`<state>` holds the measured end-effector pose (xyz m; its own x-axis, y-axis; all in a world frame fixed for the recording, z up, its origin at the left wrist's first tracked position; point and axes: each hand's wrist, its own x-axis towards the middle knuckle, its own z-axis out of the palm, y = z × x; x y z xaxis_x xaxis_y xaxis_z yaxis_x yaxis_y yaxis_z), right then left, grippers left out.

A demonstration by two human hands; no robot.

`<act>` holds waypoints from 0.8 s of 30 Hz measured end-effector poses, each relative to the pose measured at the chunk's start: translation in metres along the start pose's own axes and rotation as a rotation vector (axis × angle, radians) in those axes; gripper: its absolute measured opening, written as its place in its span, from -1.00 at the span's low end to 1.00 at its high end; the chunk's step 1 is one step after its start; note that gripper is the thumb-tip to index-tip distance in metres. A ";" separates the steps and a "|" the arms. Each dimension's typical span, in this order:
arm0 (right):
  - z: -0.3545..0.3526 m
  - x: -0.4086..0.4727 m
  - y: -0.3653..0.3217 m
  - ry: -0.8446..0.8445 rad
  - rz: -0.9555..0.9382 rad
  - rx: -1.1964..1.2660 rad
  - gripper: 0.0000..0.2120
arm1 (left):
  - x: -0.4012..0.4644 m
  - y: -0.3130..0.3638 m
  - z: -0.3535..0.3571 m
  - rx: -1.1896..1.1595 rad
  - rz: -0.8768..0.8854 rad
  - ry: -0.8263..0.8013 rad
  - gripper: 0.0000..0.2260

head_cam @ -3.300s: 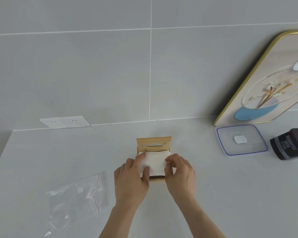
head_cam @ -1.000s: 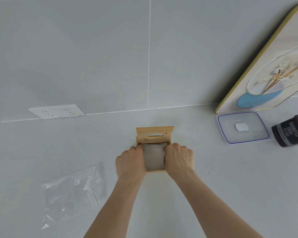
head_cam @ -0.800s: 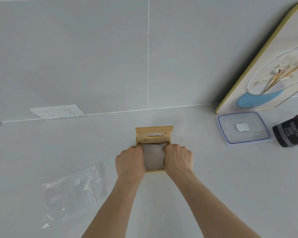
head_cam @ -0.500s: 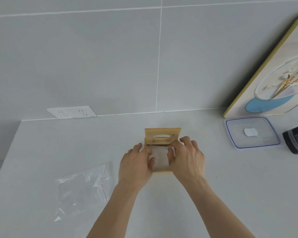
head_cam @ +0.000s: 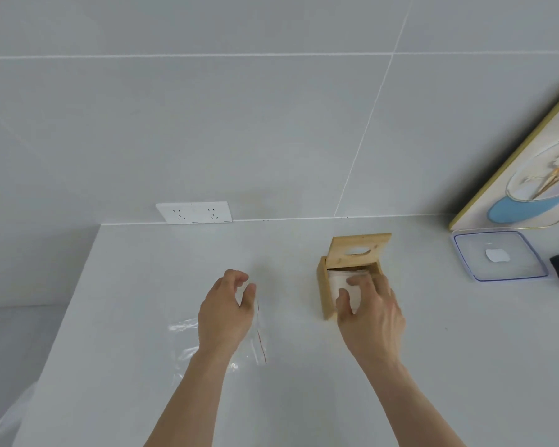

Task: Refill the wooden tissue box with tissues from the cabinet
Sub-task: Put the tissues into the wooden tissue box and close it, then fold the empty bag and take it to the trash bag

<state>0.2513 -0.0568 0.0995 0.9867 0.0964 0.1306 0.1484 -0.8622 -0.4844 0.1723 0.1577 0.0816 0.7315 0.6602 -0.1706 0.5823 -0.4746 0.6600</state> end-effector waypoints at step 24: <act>-0.001 -0.073 -0.131 -0.540 0.414 0.777 -0.86 | 0.002 -0.071 -0.092 -0.092 0.015 -0.466 -0.63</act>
<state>0.1600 0.0485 0.1543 0.8400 0.2413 -0.4860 -0.3969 -0.3375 -0.8536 0.0997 0.2465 0.1016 0.8330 0.3125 -0.4566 0.5521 -0.4147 0.7233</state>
